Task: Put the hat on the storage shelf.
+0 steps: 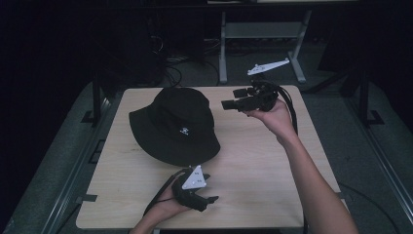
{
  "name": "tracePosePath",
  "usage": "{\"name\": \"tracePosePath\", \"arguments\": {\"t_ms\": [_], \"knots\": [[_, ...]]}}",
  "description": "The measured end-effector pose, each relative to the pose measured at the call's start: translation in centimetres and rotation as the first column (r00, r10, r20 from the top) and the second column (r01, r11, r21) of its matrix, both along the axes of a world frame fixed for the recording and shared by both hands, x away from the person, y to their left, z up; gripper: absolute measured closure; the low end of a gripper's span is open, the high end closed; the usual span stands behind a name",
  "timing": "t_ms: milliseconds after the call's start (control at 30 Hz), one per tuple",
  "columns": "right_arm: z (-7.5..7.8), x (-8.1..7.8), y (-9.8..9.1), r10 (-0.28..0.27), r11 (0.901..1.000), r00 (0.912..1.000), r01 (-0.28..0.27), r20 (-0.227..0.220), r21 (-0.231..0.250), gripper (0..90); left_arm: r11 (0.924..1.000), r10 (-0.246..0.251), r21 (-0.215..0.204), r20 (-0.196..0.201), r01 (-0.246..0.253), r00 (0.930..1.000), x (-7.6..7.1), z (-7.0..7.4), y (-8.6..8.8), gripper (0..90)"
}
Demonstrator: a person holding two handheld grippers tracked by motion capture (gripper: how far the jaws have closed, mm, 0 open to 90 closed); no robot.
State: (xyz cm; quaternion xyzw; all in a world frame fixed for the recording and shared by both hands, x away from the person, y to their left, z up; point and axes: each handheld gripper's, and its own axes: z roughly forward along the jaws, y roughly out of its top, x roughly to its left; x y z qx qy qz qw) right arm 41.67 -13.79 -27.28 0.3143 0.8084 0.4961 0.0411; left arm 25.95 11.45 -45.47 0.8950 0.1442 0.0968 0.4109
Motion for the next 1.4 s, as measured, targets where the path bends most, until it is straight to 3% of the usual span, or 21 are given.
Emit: {"name": "tracePosePath", "arguments": {"t_ms": [900, 1400], "knots": [[-3.2, -1.9, -3.4, -0.021, 0.9998, 0.9993, 0.021, -0.031, 0.008, 23.6, 1.0, 0.002, -0.006, 0.003, -0.002, 1.0, -0.1, -0.1, 0.1, 25.7], [-6.0, -3.7, -5.5, -0.018, 0.9998, 0.9981, 0.018, -0.059, 0.004, 23.4, 1.0, -0.007, 0.007, 0.009, 0.007, 0.9999, -0.1, -0.2, 0.0, 25.4]]}}
